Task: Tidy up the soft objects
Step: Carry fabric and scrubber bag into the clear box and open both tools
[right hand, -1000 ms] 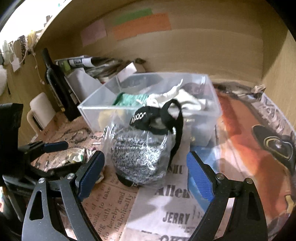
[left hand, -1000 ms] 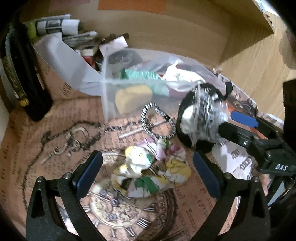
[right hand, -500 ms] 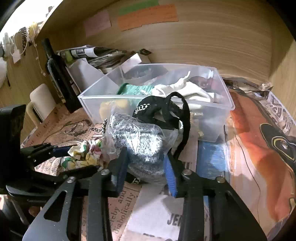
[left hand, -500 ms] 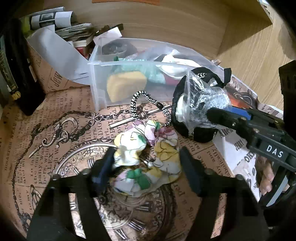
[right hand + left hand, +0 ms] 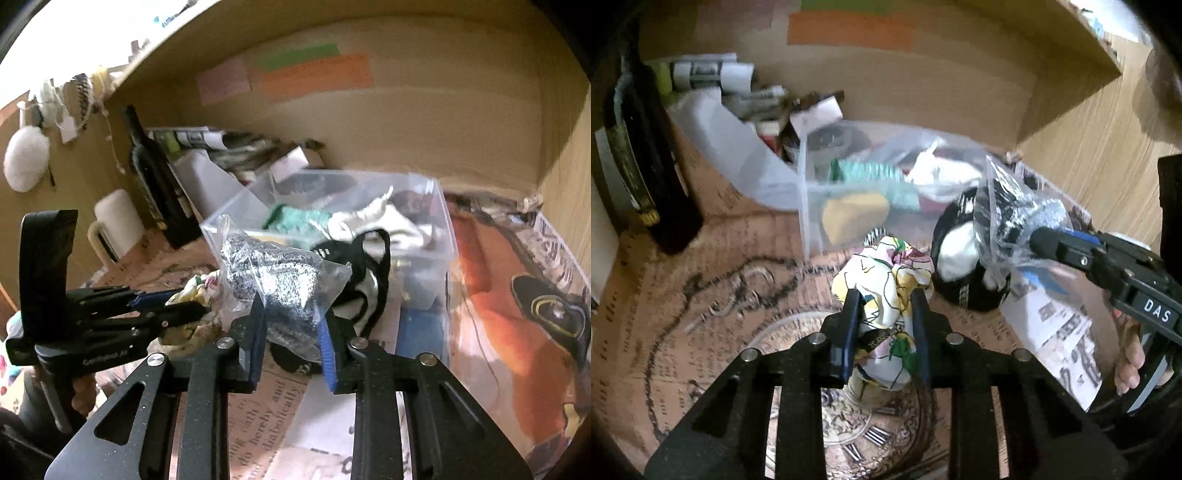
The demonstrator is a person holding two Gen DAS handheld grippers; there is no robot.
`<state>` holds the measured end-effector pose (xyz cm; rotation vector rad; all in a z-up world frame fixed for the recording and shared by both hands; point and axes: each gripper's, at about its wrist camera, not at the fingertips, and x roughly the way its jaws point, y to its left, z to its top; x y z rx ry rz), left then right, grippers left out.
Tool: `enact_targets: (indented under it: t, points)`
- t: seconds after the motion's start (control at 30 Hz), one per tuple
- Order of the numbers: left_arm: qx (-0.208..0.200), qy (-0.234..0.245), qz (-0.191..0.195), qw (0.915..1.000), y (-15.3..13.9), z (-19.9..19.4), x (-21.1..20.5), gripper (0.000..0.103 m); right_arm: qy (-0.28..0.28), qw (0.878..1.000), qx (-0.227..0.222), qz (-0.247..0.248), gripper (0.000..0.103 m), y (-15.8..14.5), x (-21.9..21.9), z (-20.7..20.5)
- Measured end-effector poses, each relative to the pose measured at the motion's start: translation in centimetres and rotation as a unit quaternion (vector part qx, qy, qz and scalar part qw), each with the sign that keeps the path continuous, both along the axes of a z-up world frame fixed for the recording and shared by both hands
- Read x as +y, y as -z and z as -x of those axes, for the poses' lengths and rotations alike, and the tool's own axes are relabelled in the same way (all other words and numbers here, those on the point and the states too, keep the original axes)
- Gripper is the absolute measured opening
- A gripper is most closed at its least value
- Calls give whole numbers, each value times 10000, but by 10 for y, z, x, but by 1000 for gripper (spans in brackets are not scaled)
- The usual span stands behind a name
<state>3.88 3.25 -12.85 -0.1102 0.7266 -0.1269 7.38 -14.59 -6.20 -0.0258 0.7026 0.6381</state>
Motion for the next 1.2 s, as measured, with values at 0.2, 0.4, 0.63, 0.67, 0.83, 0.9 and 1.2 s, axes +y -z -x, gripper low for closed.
enact_targets:
  t: [0.2,0.4,0.63,0.67,0.83,0.9,1.2]
  points:
    - [-484,-86,25,9988,-31,2,3,27,55,9991,-402,-157,23,-27,1,2]
    - [-941,-246,-93,9952,-57,-4,4,27,260,9959,-833,-232,23,-51,-4,-8]
    - [-1138,-309,-227,9928,-79,-24,6,27,409,9931,-1067,-265,23,-65,-3,-29]
    - [-1138,-306,-236,9927,-82,-29,5,27,418,9930,-1070,-264,23,-66,-1,-33]
    - [-1087,-294,-221,9934,-86,-52,5,27,441,9938,-1004,-187,23,-63,2,-51]
    - [-1024,-303,-225,9940,-86,-61,3,27,429,9949,-901,-138,23,-58,4,-60]
    - [-485,-364,-276,9978,-61,-114,2,27,308,9988,-255,278,23,-24,17,-97]
